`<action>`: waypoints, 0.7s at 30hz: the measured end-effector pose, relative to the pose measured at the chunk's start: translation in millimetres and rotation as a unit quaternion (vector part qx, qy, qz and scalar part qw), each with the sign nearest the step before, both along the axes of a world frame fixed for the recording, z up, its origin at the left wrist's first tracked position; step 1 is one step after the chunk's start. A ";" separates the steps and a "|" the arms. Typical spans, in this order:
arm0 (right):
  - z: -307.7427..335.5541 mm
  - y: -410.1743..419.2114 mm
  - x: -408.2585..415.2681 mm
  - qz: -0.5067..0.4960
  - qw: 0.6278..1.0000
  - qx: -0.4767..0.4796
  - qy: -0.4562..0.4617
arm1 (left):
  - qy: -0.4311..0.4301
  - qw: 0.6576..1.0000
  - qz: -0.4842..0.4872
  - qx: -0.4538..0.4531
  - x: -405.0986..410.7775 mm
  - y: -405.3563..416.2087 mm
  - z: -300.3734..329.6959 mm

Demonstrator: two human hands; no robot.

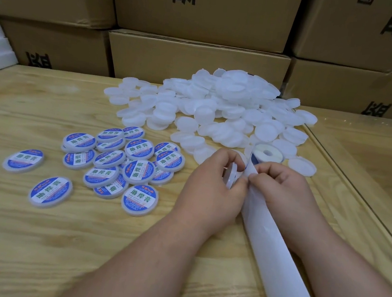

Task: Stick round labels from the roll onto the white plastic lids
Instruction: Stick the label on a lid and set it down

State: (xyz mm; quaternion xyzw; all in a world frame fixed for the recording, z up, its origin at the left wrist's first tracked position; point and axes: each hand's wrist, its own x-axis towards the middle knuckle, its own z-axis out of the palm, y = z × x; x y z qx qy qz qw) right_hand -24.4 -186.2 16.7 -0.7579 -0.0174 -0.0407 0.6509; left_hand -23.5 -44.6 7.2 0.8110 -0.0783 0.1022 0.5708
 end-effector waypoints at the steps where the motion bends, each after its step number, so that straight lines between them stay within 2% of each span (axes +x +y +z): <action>1: 0.2 -0.2 0.1 0.008 1.000 0.002 -0.003 | 0.000 1.000 0.002 -0.003 0.1 0.0 0.6; 16: 6.5 7.6 -5.2 0.039 0.999 -0.013 -0.010 | -0.009 0.998 0.029 -0.055 2.6 2.5 2.6; 21: 4.3 9.0 -2.9 0.012 1.000 -0.007 -0.005 | -0.009 0.996 0.046 -0.079 3.0 2.5 0.9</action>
